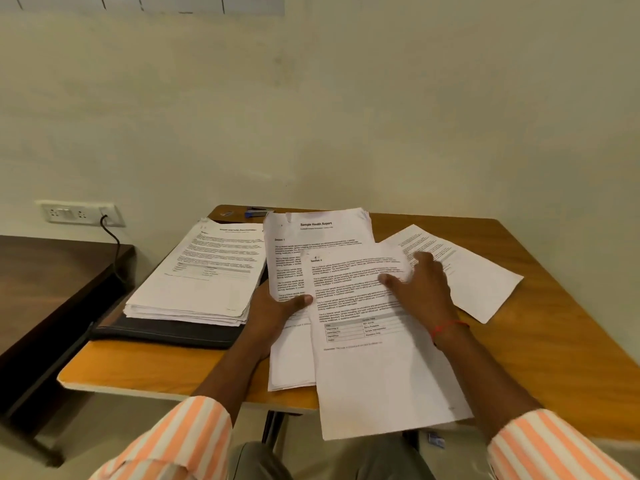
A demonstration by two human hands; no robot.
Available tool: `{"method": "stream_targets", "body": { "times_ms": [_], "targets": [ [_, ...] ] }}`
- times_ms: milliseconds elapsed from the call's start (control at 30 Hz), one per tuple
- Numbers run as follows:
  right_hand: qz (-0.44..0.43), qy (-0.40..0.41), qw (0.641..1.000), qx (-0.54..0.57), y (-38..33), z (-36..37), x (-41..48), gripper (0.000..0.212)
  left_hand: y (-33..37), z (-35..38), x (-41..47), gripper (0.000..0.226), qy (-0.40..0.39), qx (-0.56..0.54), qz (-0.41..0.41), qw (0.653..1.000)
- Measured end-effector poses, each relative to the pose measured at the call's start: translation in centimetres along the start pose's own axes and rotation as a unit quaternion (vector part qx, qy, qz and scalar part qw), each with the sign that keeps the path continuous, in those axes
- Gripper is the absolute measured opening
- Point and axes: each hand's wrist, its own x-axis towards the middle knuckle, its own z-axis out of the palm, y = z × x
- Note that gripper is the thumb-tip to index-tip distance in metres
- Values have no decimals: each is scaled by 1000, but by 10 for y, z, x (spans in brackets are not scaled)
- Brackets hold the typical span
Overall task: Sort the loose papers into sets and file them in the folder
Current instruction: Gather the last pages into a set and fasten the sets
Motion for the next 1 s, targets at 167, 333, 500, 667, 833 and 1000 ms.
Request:
{"method": "stream_targets", "body": {
  "times_ms": [167,333,500,667,833,1000],
  "targets": [
    [87,-133,957,243,43,-24,-45,44,-5,-2,0,43,11,-5,4,1000],
    [61,-21,962,267,73,-33,-45,33,-6,-2,3,43,-4,-8,1,1000],
    [70,206,950,223,104,-53,3,17,-7,-7,4,58,-2,-43,-12,999],
    [81,252,943,202,127,-60,29,15,-7,-17,5,64,-44,-116,-38,992],
    [-10,179,963,204,109,-48,21,13,-10,-21,8,65,-89,-114,-37,989],
    [-19,61,963,262,68,-14,4,11,-8,-13,6,56,-88,-85,-28,992]
  ]
}}
